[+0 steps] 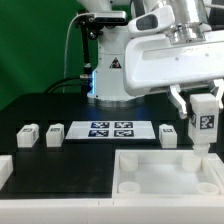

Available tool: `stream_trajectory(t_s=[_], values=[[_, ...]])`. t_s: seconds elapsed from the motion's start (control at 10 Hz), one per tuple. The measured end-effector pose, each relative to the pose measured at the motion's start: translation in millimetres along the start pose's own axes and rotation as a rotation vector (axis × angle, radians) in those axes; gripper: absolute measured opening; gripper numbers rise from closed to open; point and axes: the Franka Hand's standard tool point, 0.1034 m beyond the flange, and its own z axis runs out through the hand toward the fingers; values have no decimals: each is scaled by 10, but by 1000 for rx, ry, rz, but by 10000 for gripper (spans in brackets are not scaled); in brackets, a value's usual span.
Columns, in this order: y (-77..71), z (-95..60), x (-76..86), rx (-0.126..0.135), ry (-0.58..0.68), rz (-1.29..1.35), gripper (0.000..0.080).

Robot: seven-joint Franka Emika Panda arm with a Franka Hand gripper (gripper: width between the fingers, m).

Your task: Assemble one leg

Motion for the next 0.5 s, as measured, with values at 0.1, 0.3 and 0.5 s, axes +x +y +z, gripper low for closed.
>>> stream_trajectory(t_s=[0.1, 0.3, 0.5], values=[[-50, 64, -1, 3, -2, 9, 290], [-57, 205, -98, 5, -20, 12, 290], [-52, 271, -147, 7, -30, 13, 290]])
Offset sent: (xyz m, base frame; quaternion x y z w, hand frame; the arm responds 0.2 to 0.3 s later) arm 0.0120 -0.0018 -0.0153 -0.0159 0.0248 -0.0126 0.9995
